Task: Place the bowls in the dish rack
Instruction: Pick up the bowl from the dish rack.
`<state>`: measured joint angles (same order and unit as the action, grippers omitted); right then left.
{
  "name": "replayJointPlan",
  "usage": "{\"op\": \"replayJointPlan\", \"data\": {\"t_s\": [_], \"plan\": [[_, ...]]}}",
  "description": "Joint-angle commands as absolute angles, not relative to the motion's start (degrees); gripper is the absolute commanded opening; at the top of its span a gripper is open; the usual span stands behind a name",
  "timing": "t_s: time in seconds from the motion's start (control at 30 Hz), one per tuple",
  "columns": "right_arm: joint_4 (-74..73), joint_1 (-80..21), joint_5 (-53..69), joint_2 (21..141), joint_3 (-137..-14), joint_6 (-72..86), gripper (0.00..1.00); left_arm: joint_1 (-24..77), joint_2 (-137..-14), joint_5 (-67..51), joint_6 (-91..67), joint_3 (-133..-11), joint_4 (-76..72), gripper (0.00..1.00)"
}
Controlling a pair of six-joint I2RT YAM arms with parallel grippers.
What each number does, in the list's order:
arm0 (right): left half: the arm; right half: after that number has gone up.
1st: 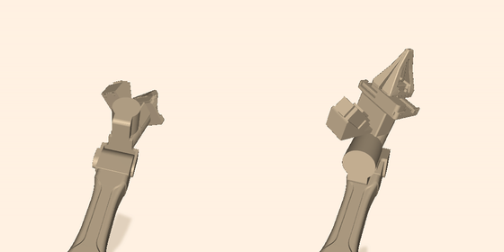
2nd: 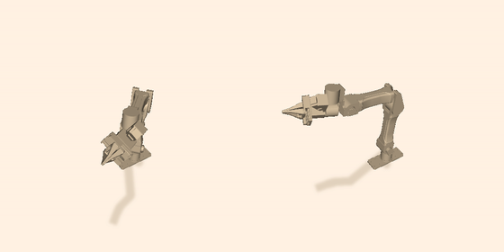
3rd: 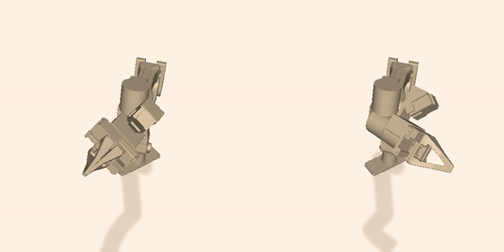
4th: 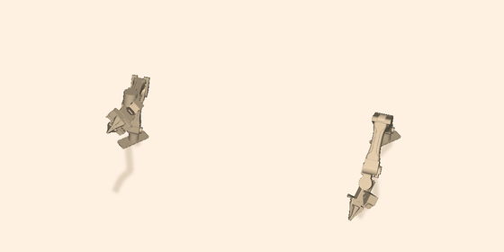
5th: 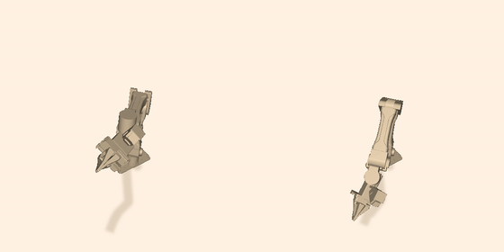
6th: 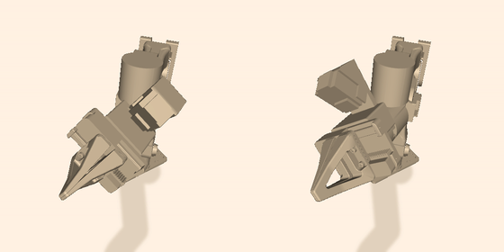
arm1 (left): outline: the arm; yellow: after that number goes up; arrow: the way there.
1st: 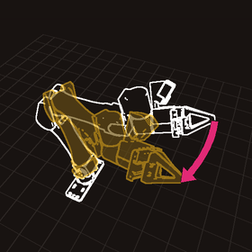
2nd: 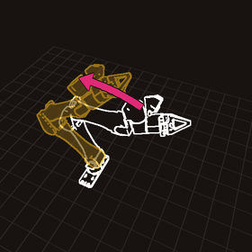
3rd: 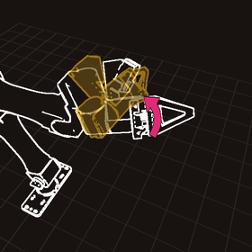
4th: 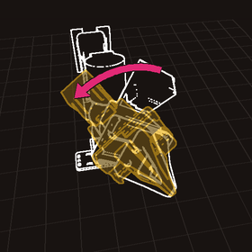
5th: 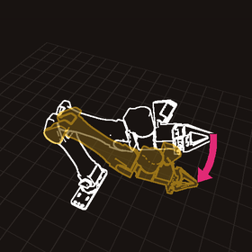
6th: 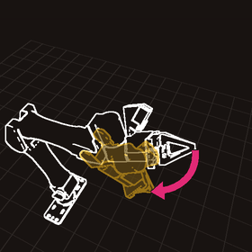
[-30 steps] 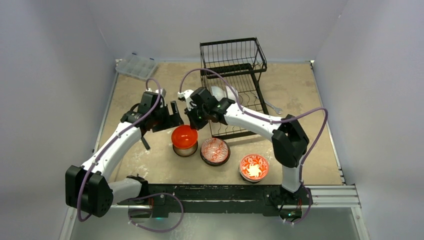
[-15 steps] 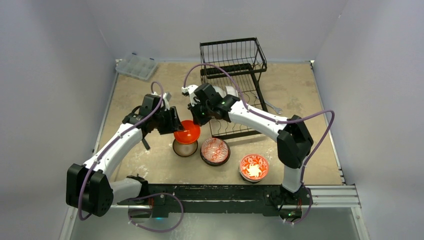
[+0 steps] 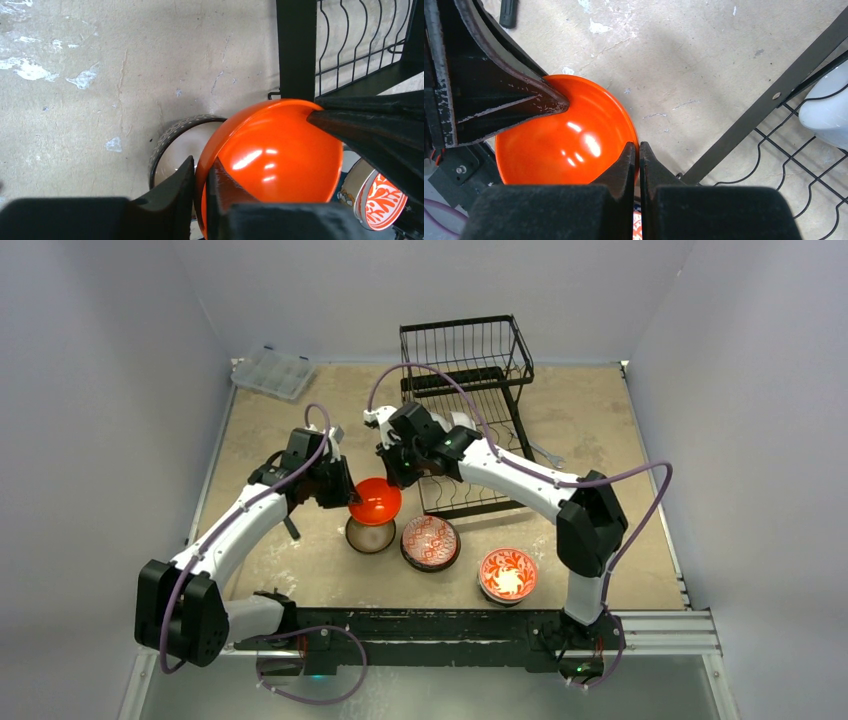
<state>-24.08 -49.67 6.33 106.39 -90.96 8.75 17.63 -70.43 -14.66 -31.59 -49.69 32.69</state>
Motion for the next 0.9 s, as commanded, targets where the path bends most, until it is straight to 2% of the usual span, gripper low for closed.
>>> {"op": "replayJointPlan", "data": {"t_s": [0.0, 0.03, 0.1, 0.3, 0.4, 0.67, 0.87], "plan": [[-23.0, -48.9, 7.1, 102.3, -93.3, 9.7, 0.0, 17.6, -70.2, -15.1, -30.5, -49.3, 31.0, 0.04], [-22.8, -48.7, 7.6, 102.1, -93.1, 9.8, 0.0, 17.6, -70.2, -15.0, -30.5, -49.3, 30.8, 0.0], [-22.1, -48.0, 9.3, 101.6, -92.4, 10.3, 0.01, 17.6, -70.1, -14.9, -30.8, -49.2, 30.7, 0.0], [-17.3, -43.3, 18.2, 99.2, -88.3, 13.0, 0.36, 17.6, -69.5, -14.9, -31.8, -48.7, 29.5, 0.0], [-14.3, -41.1, 22.8, 97.2, -84.7, 14.6, 0.58, 17.6, -69.4, -15.1, -32.5, -48.2, 28.4, 0.0], [-6.4, -36.0, 31.3, 91.8, -75.7, 20.9, 0.96, 17.6, -69.3, -17.9, -35.3, -46.3, 22.2, 0.0], [3.6, -30.4, 41.6, 88.1, -66.9, 28.9, 0.99, 17.6, -67.9, -20.7, -40.2, -43.4, 12.9, 0.0]]}}
